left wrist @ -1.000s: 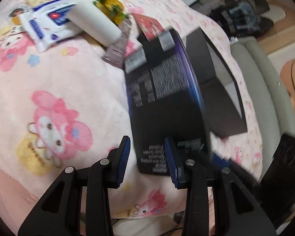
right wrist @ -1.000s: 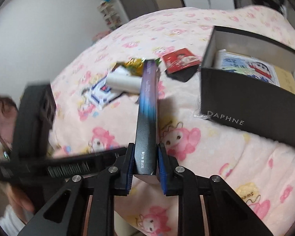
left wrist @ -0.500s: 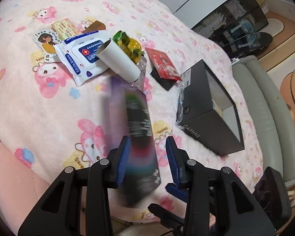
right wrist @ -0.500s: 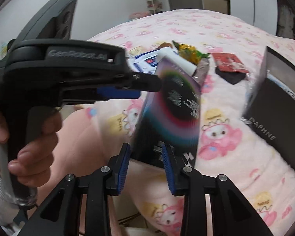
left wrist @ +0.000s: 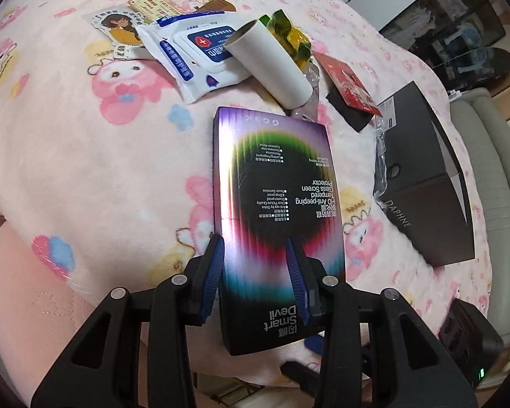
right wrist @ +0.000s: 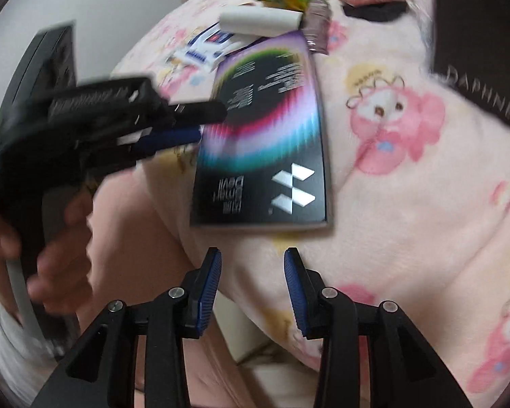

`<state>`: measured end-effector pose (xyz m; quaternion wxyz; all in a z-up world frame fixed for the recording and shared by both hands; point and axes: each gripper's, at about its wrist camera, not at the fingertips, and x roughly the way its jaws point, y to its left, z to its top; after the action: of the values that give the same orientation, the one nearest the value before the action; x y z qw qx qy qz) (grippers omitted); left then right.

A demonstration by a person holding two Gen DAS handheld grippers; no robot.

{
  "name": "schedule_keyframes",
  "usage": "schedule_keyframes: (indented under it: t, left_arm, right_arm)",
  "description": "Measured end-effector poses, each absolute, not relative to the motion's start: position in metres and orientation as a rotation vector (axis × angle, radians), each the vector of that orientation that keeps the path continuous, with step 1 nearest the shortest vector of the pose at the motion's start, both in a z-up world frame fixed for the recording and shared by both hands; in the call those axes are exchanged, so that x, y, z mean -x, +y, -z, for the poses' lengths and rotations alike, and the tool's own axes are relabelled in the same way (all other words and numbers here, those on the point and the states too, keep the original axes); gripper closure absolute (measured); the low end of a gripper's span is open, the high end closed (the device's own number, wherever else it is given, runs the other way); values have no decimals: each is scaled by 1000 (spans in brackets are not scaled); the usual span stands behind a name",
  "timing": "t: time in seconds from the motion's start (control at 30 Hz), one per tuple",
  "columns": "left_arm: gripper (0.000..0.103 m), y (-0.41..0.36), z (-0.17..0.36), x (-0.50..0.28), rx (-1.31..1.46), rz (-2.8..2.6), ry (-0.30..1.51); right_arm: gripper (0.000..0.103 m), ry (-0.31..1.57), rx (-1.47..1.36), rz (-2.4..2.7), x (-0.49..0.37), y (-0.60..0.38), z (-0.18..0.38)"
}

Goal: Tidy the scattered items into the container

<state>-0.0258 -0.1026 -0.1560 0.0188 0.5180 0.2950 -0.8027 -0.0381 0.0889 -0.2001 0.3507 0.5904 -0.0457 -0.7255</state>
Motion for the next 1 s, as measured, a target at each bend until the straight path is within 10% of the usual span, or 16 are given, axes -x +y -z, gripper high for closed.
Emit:
schedule_keyframes:
  t: [0.17, 1.0]
  left_arm:
    - [66, -86, 159, 27, -1716, 2544, 1032]
    - [66, -150, 158, 137, -1587, 2629, 514]
  right_arm:
    - [69, -208, -1508, 1959, 60, 101, 192]
    - [68, -188, -1565, 1970, 71, 89, 200]
